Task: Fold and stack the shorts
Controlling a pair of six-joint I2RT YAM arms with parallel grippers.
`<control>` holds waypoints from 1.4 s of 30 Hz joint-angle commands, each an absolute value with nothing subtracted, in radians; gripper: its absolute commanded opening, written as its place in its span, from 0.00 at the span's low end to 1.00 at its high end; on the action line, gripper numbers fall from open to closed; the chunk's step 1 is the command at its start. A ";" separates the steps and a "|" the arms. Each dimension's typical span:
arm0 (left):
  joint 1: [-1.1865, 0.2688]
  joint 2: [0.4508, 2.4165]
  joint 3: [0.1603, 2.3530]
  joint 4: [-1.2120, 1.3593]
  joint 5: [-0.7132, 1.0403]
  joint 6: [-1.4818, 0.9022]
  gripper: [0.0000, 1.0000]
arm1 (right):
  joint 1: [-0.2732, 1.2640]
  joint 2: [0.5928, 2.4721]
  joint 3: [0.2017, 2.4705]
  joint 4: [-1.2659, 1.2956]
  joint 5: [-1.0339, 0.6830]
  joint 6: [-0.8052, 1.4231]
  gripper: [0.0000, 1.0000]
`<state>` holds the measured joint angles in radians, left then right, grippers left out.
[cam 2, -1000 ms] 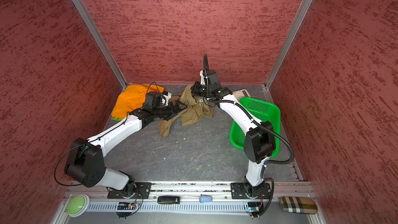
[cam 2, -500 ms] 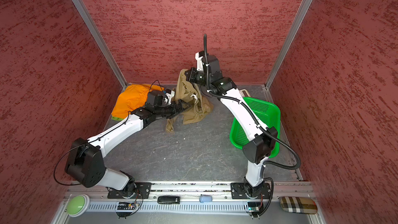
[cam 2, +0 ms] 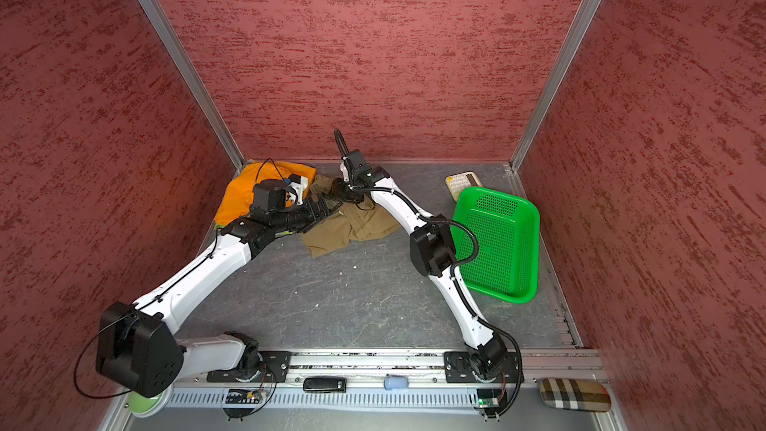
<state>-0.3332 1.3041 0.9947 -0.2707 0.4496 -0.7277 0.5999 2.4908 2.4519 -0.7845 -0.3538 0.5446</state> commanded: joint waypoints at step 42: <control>-0.556 1.851 0.960 0.246 0.117 -1.796 0.54 | 0.307 1.617 1.105 -0.146 -0.393 0.646 0.99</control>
